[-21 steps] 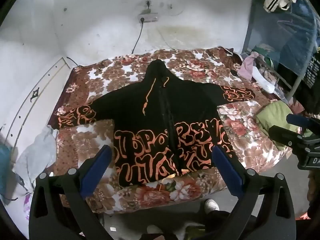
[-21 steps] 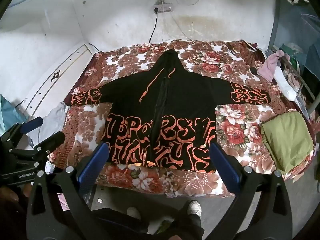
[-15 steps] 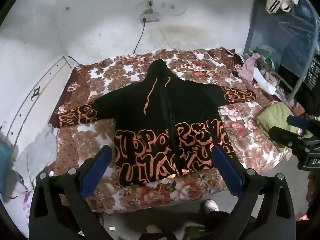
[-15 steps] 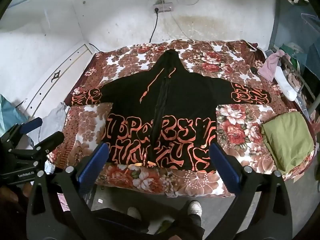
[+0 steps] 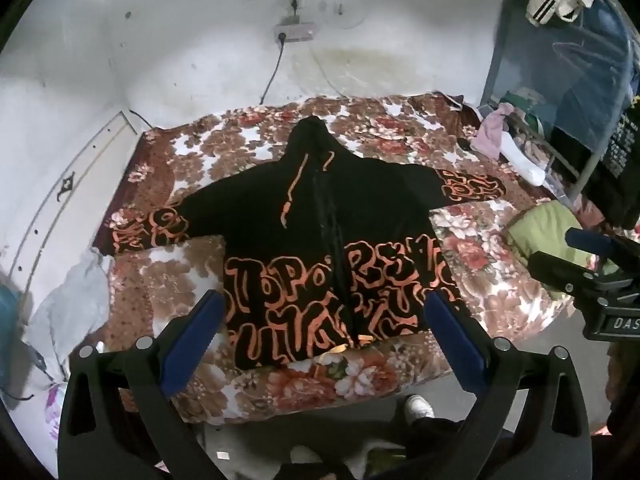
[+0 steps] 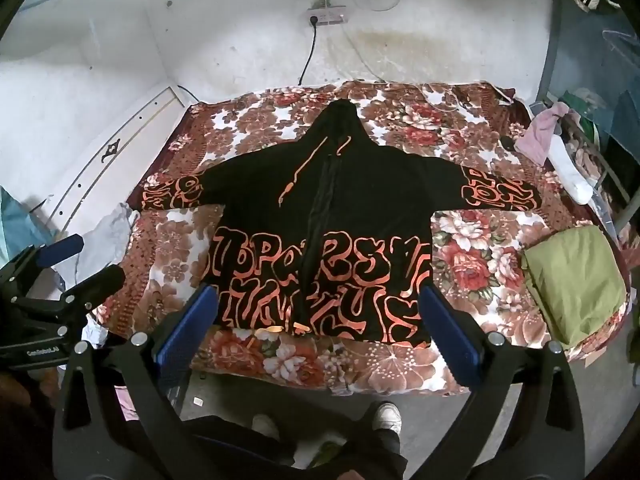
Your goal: Fold large clothes
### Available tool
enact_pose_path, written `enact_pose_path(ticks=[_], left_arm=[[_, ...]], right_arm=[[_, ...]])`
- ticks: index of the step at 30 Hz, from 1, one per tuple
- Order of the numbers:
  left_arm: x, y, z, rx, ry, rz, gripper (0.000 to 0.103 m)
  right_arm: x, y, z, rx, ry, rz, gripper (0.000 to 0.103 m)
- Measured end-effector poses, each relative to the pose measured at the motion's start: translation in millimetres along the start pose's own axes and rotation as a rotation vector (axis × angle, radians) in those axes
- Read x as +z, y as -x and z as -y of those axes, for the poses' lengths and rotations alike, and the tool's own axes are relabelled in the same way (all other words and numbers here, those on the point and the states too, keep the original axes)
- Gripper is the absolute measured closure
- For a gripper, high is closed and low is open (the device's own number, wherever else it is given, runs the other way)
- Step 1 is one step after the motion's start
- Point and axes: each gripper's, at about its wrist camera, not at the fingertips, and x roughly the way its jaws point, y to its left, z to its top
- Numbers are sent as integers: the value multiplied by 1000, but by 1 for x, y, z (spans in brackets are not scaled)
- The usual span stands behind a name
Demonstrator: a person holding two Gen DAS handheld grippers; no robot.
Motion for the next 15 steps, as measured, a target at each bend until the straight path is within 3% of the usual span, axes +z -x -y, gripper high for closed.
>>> enact_pose_path(ticks=[15], left_arm=[[7, 3, 7, 10, -38, 27, 5]], right_arm=[[-2, 0, -1, 3, 1, 1, 5]])
